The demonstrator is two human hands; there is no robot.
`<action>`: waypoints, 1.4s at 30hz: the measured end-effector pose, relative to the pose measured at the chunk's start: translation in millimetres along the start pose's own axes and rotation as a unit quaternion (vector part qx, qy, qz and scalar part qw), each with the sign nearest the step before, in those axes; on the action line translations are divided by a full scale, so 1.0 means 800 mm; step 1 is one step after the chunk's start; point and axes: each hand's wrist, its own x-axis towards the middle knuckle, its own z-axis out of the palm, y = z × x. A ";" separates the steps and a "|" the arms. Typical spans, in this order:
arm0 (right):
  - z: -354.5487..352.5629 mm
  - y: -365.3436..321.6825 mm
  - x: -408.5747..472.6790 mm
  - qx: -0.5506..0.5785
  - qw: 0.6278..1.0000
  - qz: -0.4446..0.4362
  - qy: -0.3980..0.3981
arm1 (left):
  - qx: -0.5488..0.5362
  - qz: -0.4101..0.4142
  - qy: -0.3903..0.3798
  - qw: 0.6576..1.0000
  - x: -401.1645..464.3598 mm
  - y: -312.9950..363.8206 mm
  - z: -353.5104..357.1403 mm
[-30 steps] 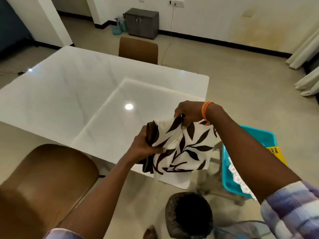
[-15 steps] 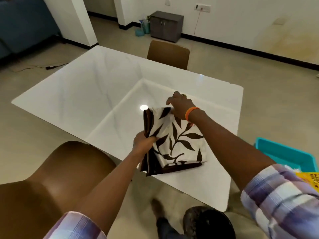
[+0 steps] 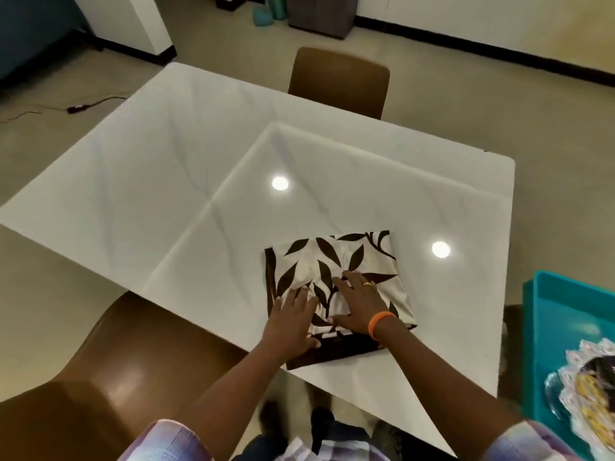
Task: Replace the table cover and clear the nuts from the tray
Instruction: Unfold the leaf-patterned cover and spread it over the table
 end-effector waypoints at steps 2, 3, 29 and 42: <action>-0.006 -0.002 0.007 0.037 0.999 0.006 -0.006 | 0.037 0.013 0.017 0.999 0.013 -0.018 -0.006; -0.009 -0.006 0.011 0.064 0.998 0.010 -0.015 | 0.065 0.021 0.027 0.997 0.022 -0.030 -0.016; 0.026 -0.190 0.063 0.097 0.972 0.182 0.114 | -0.015 0.041 0.097 0.994 -0.014 -0.151 -0.022; -0.125 0.091 -0.002 0.621 0.695 0.319 0.174 | 0.102 -0.083 -0.025 0.991 0.062 -0.169 -0.079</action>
